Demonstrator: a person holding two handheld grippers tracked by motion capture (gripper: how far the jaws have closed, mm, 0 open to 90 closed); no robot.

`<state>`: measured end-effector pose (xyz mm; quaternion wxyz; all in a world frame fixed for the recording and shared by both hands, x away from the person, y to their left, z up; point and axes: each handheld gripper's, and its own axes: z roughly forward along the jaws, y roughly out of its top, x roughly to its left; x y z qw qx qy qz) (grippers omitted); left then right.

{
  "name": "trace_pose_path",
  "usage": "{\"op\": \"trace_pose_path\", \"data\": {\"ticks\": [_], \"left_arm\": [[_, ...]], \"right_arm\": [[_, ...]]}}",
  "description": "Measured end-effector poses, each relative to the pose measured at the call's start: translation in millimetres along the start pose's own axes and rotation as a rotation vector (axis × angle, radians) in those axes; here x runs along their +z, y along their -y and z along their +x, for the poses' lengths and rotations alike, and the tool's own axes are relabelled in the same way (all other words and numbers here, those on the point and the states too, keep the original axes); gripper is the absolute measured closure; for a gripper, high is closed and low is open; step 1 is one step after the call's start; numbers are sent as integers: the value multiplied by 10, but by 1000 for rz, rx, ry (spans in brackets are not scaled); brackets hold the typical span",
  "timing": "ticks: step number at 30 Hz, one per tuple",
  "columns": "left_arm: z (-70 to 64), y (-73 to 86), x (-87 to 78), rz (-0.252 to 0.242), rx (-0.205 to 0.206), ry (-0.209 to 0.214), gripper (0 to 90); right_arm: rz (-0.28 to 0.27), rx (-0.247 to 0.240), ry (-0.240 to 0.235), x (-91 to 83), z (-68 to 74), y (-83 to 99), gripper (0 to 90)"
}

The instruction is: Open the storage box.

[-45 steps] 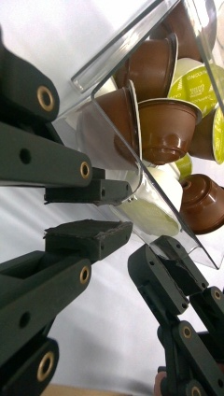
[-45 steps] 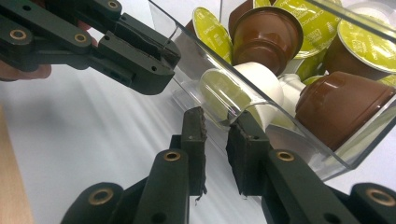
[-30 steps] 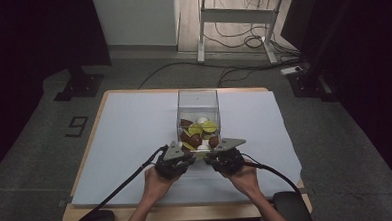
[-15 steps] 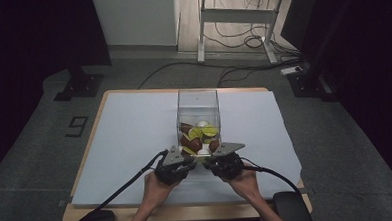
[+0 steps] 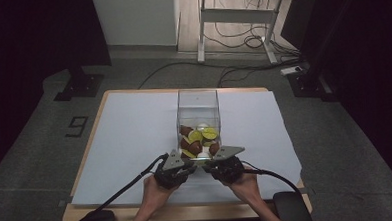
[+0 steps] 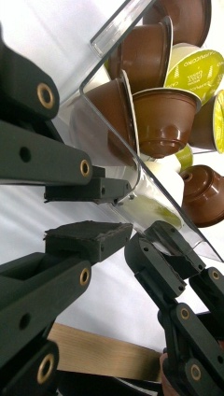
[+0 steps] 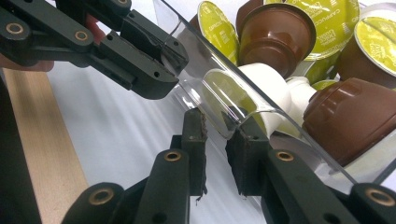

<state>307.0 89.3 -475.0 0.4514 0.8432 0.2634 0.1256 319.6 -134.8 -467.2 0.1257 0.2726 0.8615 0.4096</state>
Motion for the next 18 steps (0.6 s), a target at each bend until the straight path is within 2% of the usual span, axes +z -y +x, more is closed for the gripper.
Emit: {"op": "trace_pose_path", "data": {"ticks": [11, 18], "left_arm": [[-6, 28, 2, 15, 3, 9, 784], [-2, 58, -66, 1, -2, 0, 792]], "right_arm": [[27, -3, -16, 13, -1, 14, 765], [26, 4, -17, -27, -7, 36, 765]]}}
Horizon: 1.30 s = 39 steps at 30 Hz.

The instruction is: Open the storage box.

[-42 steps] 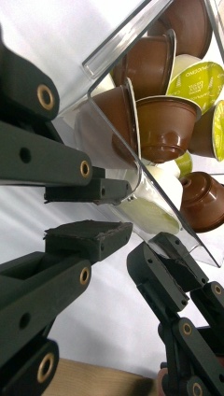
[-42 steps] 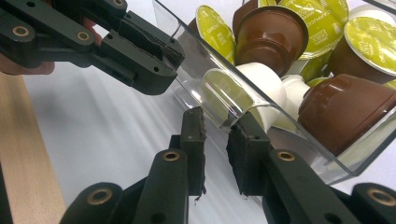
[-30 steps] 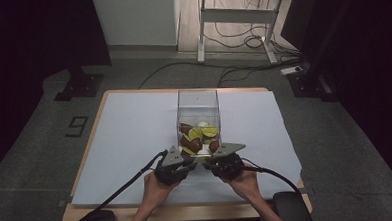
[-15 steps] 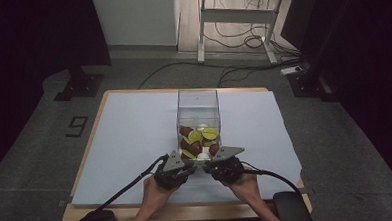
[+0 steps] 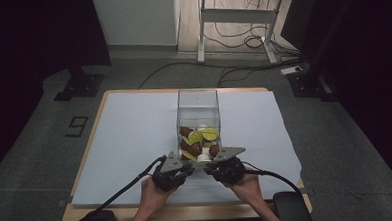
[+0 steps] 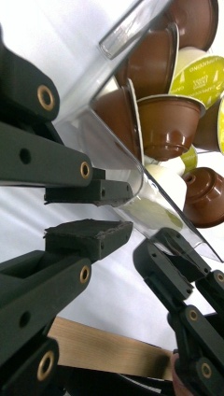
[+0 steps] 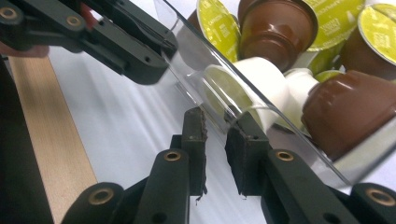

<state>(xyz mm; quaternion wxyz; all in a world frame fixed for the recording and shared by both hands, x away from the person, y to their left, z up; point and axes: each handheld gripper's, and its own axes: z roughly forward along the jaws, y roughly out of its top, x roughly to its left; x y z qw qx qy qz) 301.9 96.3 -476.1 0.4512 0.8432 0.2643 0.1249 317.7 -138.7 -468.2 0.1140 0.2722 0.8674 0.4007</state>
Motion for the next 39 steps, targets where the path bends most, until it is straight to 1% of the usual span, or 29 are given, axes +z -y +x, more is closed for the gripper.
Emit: {"op": "trace_pose_path", "data": {"ticks": [5, 7, 11, 13, 17, 21, 24, 34, 35, 38, 39], "left_arm": [[16, 54, -27, 9, -8, -5, 787], [25, 76, -35, 16, -7, -10, 783], [53, 112, -62, 19, -16, -12, 775], [67, 123, -77, 17, -23, -12, 771], [101, 139, -121, 22, -24, -24, 766], [149, 167, -170, 19, -39, -32, 764], [194, 195, -201, 15, -55, -36, 764], [299, 255, -254, 23, -70, -57, 751], [308, 260, -258, 22, -73, -60, 749], [339, 270, -274, 21, -79, -67, 735], [349, 273, -280, 21, -78, -71, 730]], "right_arm": [[2, 13, 4, -47, -33, 37, 751], [-10, 22, -4, -76, -45, 48, 751], [-25, 34, -2, -146, -73, 65, 748], [-20, 44, -3, -167, -94, 87, 742], [-14, 54, 3, -196, -126, 130, 738], [-10, 61, 10, -218, -151, 153, 737], [-8, 62, 12, -239, -168, 164, 737], [-10, 66, 20, -342, -220, 193, 737], [-9, 62, 24, -351, -229, 196, 737], [-8, 70, 31, -374, -258, 210, 719], [-11, 70, 42, -380, -271, 214, 717]]}}
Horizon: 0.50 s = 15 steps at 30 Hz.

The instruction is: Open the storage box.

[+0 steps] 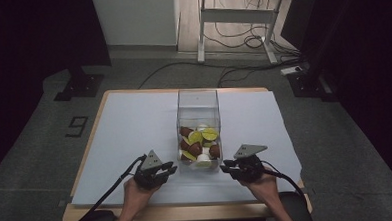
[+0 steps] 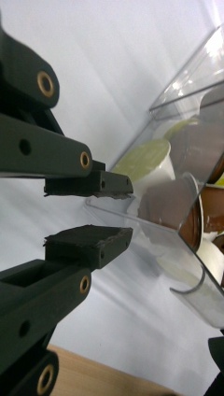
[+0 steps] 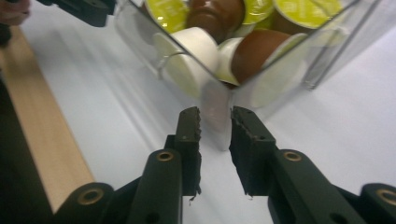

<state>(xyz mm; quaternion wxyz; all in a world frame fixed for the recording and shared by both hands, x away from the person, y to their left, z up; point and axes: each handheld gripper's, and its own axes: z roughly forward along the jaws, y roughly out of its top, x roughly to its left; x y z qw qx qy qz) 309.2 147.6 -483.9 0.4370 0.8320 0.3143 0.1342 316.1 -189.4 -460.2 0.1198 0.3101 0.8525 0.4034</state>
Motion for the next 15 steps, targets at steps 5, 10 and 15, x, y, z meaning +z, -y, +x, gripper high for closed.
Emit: {"op": "trace_pose_path", "data": {"ticks": [5, 10, 15], "left_arm": [[59, 20, -31, -10, -12, -21, 691], [117, 46, -58, -19, -13, -49, 616], [157, 70, -49, -6, -8, -59, 511]], "right_arm": [[0, 13, 16, -24, -69, 16, 688], [5, 24, 48, -21, -150, 40, 612], [0, 32, 69, -22, -238, 73, 507]]}}
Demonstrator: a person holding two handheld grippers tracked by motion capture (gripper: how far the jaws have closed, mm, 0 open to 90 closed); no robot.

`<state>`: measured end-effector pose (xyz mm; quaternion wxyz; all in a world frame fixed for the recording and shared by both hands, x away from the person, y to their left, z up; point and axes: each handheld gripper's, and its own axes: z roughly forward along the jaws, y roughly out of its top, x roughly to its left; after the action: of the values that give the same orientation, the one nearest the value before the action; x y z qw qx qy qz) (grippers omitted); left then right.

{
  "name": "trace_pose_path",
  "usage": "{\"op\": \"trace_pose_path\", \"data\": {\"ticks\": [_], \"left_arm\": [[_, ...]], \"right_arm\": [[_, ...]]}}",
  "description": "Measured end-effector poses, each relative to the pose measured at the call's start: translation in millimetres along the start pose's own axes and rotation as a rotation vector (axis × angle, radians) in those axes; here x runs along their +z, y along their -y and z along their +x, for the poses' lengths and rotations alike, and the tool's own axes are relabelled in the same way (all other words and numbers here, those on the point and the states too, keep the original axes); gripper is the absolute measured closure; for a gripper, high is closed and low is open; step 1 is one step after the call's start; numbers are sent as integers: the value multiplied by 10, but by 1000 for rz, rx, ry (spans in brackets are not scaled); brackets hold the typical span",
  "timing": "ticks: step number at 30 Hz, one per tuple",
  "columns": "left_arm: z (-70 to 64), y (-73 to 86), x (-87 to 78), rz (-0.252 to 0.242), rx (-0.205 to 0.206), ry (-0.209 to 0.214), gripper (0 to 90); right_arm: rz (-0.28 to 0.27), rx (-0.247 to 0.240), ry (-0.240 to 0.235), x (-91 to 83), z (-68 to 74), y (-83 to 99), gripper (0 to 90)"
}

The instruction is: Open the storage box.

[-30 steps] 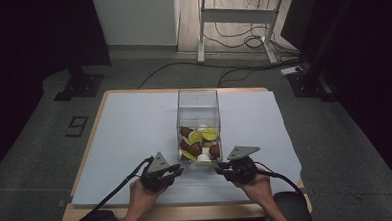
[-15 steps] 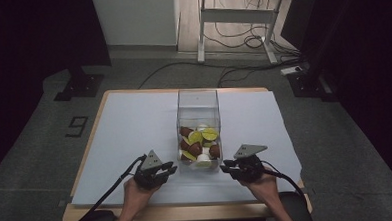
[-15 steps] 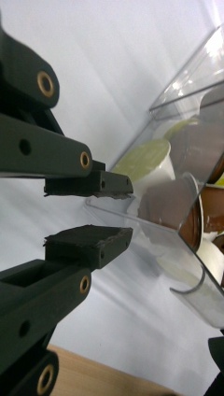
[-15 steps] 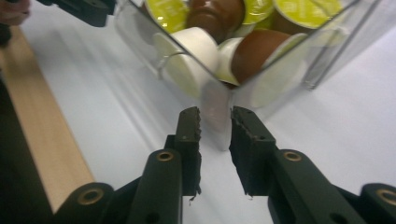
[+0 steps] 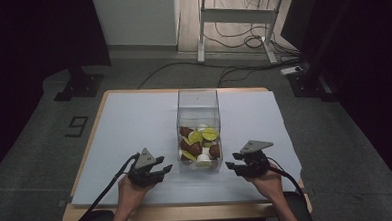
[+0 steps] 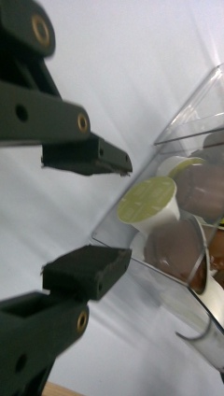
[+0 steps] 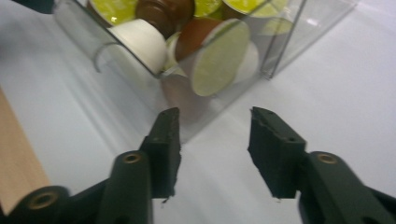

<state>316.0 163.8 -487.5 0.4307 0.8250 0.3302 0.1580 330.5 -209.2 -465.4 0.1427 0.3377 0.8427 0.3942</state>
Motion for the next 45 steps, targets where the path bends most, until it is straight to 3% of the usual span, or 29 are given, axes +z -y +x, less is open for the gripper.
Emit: {"op": "trace_pose_path", "data": {"ticks": [7, 13, 20, 23, 25, 27, 29, 38, 45], "left_arm": [[45, 33, 71, 50, -5, -20, 313], [89, 71, 139, 103, -11, -71, 149], [185, 144, 221, 158, -26, -94, 65], [223, 186, 278, 196, -26, -106, 35], [244, 206, 313, 217, -29, -111, 0], [258, 224, 336, 230, -25, -123, 0], [280, 238, 343, 227, -43, -107, 0], [304, 244, 346, 232, -54, -90, 0], [305, 245, 347, 233, -55, -89, 0]], "right_arm": [[2, 33, 54, 30, -146, 64, 338], [16, 27, 108, 75, -225, 110, 228], [91, 30, 169, 197, -307, 199, 135], [130, 45, 173, 257, -348, 247, 122], [150, 59, 160, 292, -366, 272, 59], [158, 61, 155, 313, -373, 287, 42], [165, 67, 147, 327, -376, 296, 27], [241, 63, 126, 438, -369, 365, 0], [214, 83, 111, 436, -389, 408, 0]]}}
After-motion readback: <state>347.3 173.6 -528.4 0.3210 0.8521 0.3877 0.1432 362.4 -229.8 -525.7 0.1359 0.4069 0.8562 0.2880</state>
